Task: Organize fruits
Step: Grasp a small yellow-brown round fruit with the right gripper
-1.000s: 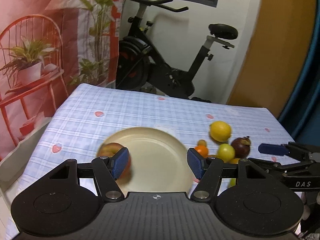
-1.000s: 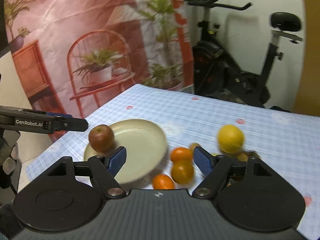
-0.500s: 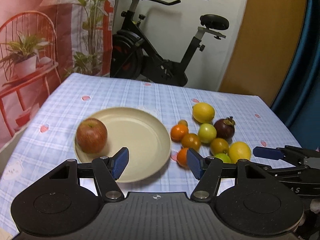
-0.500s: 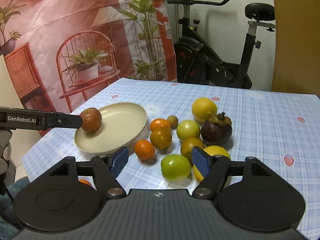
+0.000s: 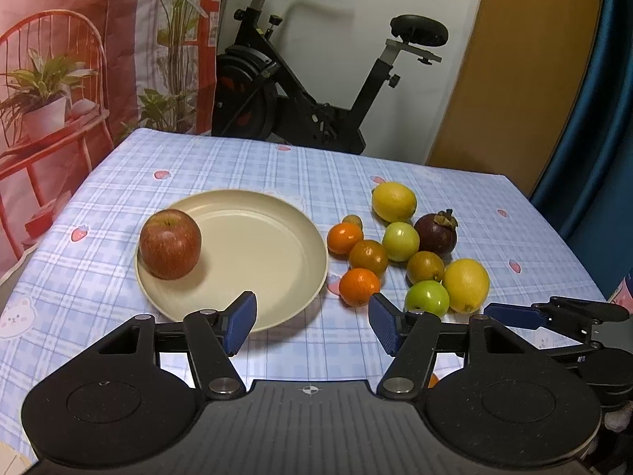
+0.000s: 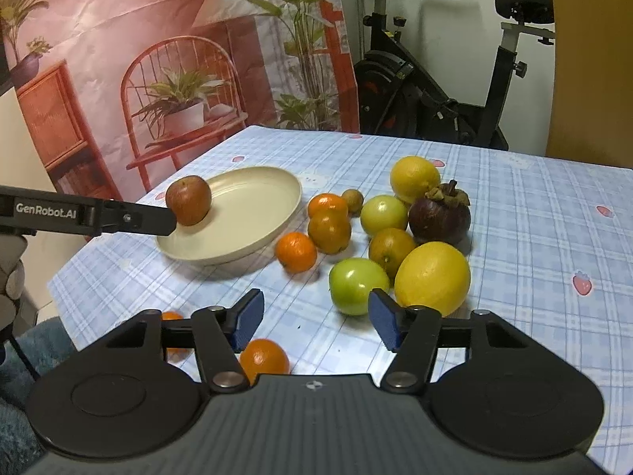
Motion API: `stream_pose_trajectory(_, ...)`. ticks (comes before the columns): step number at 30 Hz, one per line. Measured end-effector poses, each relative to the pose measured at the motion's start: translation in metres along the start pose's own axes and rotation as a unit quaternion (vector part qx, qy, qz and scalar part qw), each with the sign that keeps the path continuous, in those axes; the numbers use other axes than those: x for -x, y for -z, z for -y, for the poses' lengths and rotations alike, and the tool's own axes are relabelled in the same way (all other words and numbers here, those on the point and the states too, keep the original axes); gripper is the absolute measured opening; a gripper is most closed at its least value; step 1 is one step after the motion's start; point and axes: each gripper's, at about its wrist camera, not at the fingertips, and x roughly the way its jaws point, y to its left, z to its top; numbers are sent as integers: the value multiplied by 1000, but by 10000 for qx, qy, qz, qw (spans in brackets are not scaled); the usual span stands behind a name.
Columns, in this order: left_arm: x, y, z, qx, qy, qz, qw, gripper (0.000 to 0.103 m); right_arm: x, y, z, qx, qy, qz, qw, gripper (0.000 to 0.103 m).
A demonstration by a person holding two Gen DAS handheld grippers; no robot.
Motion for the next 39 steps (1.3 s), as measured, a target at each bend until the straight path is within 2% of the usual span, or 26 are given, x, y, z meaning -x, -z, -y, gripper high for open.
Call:
stream_pose_trajectory(7,-1,5,-1,11,12,-68,10000,65,3,7,-5,87,-85,-206,9997,52)
stream_pose_trajectory(12,-1,7,-1,39,36,-79,10000,65,5,19,-8,187,-213,-620,9977,40)
stream_pose_trajectory(19,-5,10,1,34,103,-171,9998,65,6,36,-14,139,-535,-1050,9929,30)
stream_pose_trajectory(24,-4,12,-1,54,100,-188,9998,65,0,39,-18,186,-571,-1213,9908,30)
stream_pose_trajectory(39,-7,14,-2,97,116,-253,9996,65,-10,42,-18,36,-557,-1301,9899,29)
